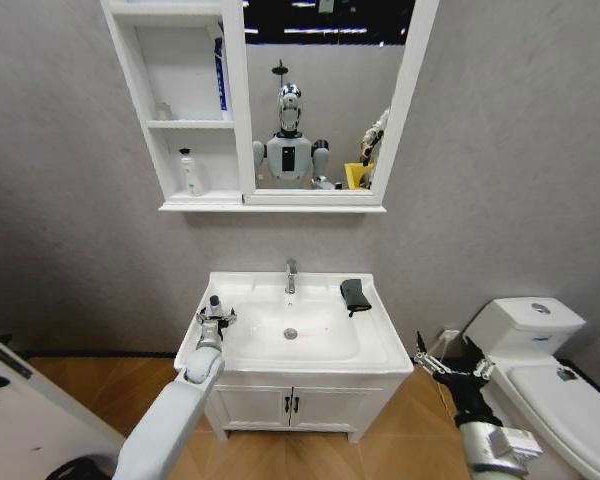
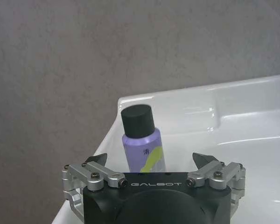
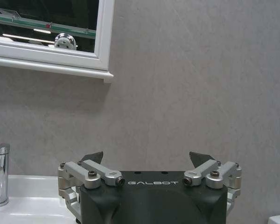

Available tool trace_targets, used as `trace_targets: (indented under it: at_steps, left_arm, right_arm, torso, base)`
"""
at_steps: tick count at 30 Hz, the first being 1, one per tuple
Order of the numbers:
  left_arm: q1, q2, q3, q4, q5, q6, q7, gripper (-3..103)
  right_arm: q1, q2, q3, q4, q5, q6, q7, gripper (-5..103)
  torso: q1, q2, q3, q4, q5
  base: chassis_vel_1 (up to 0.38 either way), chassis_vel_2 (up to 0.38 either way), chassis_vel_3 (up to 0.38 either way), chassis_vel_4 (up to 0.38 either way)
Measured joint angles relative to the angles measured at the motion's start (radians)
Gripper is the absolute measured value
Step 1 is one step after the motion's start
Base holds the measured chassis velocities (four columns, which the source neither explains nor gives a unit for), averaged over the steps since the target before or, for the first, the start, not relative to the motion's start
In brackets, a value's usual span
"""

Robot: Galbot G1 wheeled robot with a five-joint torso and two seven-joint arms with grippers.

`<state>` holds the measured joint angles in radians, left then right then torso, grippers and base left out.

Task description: Move facial cleanser and shampoo from washbasin to cabinet, then wipe washbasin with towel.

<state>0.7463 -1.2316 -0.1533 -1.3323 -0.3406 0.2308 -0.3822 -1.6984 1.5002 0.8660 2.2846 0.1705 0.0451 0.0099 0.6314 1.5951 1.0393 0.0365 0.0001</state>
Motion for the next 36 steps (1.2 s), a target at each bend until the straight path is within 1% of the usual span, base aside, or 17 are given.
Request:
trace_targets:
  at_steps: [1,6,12,18,19,20,21,23,24,25,26,28,29,31,32,35,36]
  left_arm:
    - [-0.007,-0.006,-0.006,0.025,0.004,-0.002,0.006,100]
    - [-0.023,-0.02,-0.026,0.069,0.011,-0.011,0.028,100]
    - [-0.047,-0.031,-0.032,0.083,0.006,-0.028,0.041,100]
    - [-0.058,-0.038,-0.032,0.095,-0.002,-0.031,0.044,100]
    - [-0.065,-0.041,-0.035,0.109,-0.005,-0.035,0.052,102]
    - [-0.072,-0.045,-0.04,0.12,-0.009,-0.038,0.055,98]
    - [-0.072,-0.045,-0.04,0.12,-0.009,-0.038,0.055,98]
    - [-0.082,-0.054,-0.049,0.137,-0.013,-0.04,0.055,88]
    - [-0.082,-0.054,-0.049,0.137,-0.013,-0.04,0.055,88]
    - [-0.086,-0.059,-0.055,0.144,-0.014,-0.042,0.055,82]
    - [-0.086,-0.059,-0.055,0.144,-0.014,-0.042,0.055,82]
    - [-0.09,-0.062,-0.059,0.152,-0.016,-0.044,0.055,72]
    - [-0.09,-0.062,-0.059,0.152,-0.016,-0.044,0.055,72]
    - [-0.088,-0.062,-0.059,0.148,-0.017,-0.046,0.055,60]
    - [-0.088,-0.062,-0.059,0.148,-0.017,-0.046,0.055,60]
    - [-0.081,-0.053,-0.059,0.125,-0.033,-0.049,0.064,44]
    - [-0.081,-0.053,-0.059,0.125,-0.033,-0.049,0.064,44]
  right_arm:
    - [0.002,-0.001,0.0,-0.003,0.0,0.001,0.0,100]
    - [0.006,-0.002,0.001,-0.012,-0.001,0.002,0.0,100]
    - [0.002,-0.003,0.0,-0.023,-0.004,0.01,0.0,100]
    - [0.002,-0.001,-0.001,-0.023,-0.005,0.011,0.0,100]
    - [0.002,-0.001,0.001,-0.023,-0.004,0.011,0.0,100]
    - [0.001,-0.001,0.003,-0.024,-0.004,0.013,0.001,100]
    - [0.001,-0.001,0.003,-0.024,-0.004,0.013,0.001,100]
    - [0.0,0.0,0.006,-0.027,-0.004,0.018,0.001,100]
    - [0.0,0.0,0.006,-0.027,-0.004,0.018,0.001,100]
    - [-0.001,0.0,0.007,-0.028,-0.005,0.02,0.001,100]
    - [-0.001,0.0,0.007,-0.028,-0.005,0.02,0.001,100]
    - [-0.004,0.001,0.01,-0.03,-0.005,0.024,0.002,100]
    - [-0.004,0.001,0.01,-0.03,-0.005,0.024,0.002,100]
    - [-0.002,0.0,0.013,-0.03,-0.004,0.024,0.002,100]
    - [-0.002,0.0,0.013,-0.03,-0.004,0.024,0.002,100]
    - [0.001,0.0,0.014,-0.028,-0.003,0.024,0.003,100]
    - [0.001,0.0,0.014,-0.028,-0.003,0.024,0.003,100]
  torso:
    - [0.0,0.0,0.0,0.0001,-0.0001]
    - [0.0,0.0,0.0,0.0002,-0.0001]
    - [0.0,0.0,0.0,0.0,0.0]
    - [0.0,0.0,0.0,0.0,-0.0001]
    - [0.0,0.0,0.0,0.0,-0.0001]
    - [0.0,0.0,0.0,0.0001,0.0]
    - [0.0,0.0,0.0,0.0001,0.0]
    - [0.0,0.0,0.0,0.0001,0.0]
    - [0.0,0.0,0.0,0.0001,0.0]
    - [0.0,0.0,0.0,0.0001,-0.0001]
    - [0.0,0.0,0.0,0.0001,-0.0001]
    - [0.0,0.0,0.0,0.0001,0.0]
    - [0.0,0.0,0.0,0.0001,0.0]
    - [0.0,0.0,0.0,0.0,-0.0001]
    - [0.0,0.0,0.0,0.0,-0.0001]
    - [0.0,0.0,0.0,0.0001,-0.0001]
    - [0.0,0.0,0.0,0.0001,-0.0001]
  base:
    - [0.0,0.0,0.0,0.0]
    - [0.0,0.0,0.0,0.0]
    - [0.0,0.0,0.0,0.0]
    - [0.0,0.0,0.0,0.0]
    - [0.0,0.0,0.0,0.0]
    - [0.0,0.0,0.0,0.0]
    - [0.0,0.0,0.0,0.0]
    - [0.0,0.0,0.0,0.0]
    - [0.0,0.0,0.0,0.0]
    - [0.0,0.0,0.0,0.0]
    - [0.0,0.0,0.0,0.0]
    - [0.0,0.0,0.0,0.0]
    - [0.0,0.0,0.0,0.0]
    - [0.0,0.0,0.0,0.0]
    - [0.0,0.0,0.0,0.0]
    - [0.0,0.0,0.0,0.0]
    - [0.0,0.0,0.0,0.0]
